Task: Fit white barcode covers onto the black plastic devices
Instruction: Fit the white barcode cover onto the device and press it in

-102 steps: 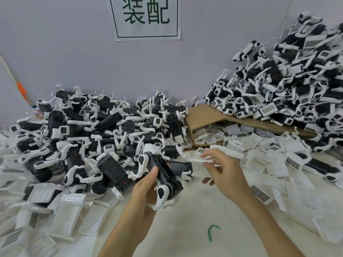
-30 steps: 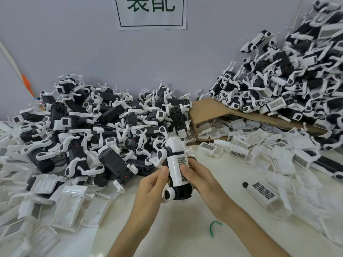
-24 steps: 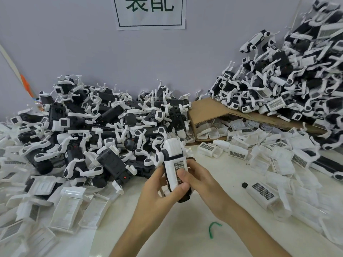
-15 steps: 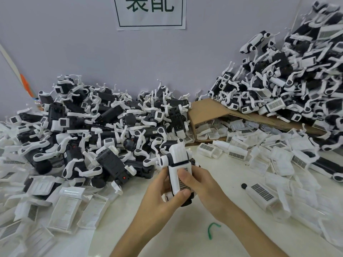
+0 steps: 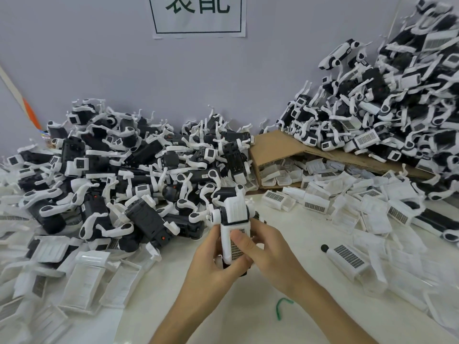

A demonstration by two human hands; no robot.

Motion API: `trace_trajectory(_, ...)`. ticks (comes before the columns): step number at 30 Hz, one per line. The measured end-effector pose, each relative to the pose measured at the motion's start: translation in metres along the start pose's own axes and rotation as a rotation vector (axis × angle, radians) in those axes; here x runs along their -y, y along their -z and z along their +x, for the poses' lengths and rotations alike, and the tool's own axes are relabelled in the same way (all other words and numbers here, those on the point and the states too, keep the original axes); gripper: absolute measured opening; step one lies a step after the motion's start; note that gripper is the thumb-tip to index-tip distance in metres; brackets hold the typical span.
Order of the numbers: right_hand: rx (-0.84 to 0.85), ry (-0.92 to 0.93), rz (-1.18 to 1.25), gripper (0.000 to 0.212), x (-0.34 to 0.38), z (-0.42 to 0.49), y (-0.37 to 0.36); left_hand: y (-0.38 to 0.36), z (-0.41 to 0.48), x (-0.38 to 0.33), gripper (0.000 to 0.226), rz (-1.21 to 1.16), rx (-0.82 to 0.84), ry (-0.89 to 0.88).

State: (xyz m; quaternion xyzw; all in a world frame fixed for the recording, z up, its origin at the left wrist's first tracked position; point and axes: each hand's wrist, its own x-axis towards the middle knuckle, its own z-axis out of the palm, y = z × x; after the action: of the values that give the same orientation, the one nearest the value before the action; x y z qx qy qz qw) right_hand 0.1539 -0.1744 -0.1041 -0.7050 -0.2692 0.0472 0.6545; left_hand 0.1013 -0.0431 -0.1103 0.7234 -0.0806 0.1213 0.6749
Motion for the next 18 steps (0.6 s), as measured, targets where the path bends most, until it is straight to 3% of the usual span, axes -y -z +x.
trace_trajectory(6,0.017,-0.023,-0.070,0.030,-0.0050,0.0004,0.0014,0.0008,0.0032,0.0051,0.027,0.017,-0.030,0.034)
trace_trajectory(18,0.029,-0.019,-0.152,0.036,-0.0096,0.0021,0.0042,-0.0012,0.0028,0.0044,0.025,0.006,-0.018,0.055)
